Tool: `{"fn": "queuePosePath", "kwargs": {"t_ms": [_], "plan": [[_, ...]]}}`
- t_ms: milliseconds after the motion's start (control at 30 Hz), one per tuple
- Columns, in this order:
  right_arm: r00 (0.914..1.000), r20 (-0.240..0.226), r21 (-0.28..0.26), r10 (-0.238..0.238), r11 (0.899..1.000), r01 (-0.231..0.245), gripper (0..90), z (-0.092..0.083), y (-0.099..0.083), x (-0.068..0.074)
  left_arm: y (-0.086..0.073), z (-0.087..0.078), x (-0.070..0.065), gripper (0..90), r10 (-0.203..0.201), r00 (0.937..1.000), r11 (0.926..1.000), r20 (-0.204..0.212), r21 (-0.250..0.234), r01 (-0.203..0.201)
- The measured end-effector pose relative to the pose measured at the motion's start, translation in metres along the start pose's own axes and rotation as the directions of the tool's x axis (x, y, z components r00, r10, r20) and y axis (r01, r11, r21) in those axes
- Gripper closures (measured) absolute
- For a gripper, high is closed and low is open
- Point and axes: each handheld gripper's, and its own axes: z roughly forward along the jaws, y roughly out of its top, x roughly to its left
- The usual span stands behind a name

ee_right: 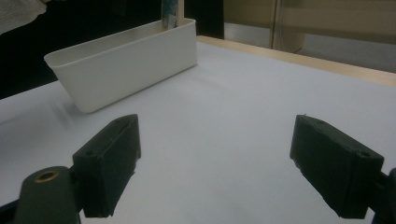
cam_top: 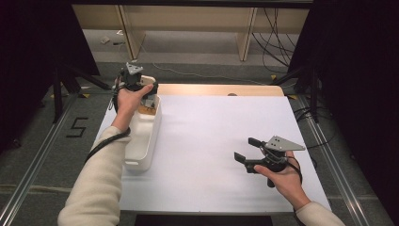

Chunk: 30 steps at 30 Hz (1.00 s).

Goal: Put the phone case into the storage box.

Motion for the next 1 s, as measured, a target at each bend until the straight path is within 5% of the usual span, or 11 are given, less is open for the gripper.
{"fn": "queuePosePath", "kwargs": {"t_ms": [1000], "plan": [[1.0000,-0.001,0.001,0.000,1.000,0.000,17.0,0.0000,-0.0001,-0.0004,-0.0005,0.0073,0.0007,9.9,-0.007,1.0000,0.9999,-0.004,0.008,0.007]]}}
